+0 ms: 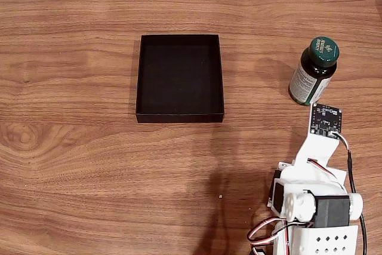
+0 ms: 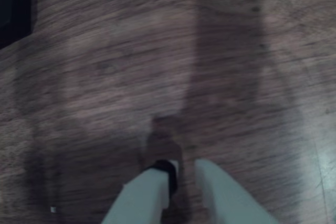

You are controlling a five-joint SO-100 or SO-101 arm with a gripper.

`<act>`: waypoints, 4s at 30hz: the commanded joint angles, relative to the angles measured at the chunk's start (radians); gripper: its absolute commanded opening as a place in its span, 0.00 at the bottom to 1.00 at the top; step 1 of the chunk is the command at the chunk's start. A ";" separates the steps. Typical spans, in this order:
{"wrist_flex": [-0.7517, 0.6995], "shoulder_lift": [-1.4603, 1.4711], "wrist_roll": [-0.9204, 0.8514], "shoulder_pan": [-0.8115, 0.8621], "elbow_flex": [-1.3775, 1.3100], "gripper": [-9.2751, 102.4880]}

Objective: Pick up the pill bottle and place it in the black box.

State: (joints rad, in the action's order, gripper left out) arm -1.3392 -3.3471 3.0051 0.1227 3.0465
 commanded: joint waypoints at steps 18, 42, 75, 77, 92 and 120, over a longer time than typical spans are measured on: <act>-0.123 0.011 0.130 0.020 -0.017 0.15; 0.736 0.350 0.123 0.015 -0.017 0.22; 1.358 0.629 0.048 0.195 -0.025 0.38; 1.358 0.644 0.051 0.215 -0.026 0.38; 1.621 0.928 0.066 0.224 -0.035 0.39; 1.953 1.463 0.054 0.199 -0.290 0.39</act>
State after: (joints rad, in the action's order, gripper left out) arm 0.5522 -1.9098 3.0557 0.3329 2.8409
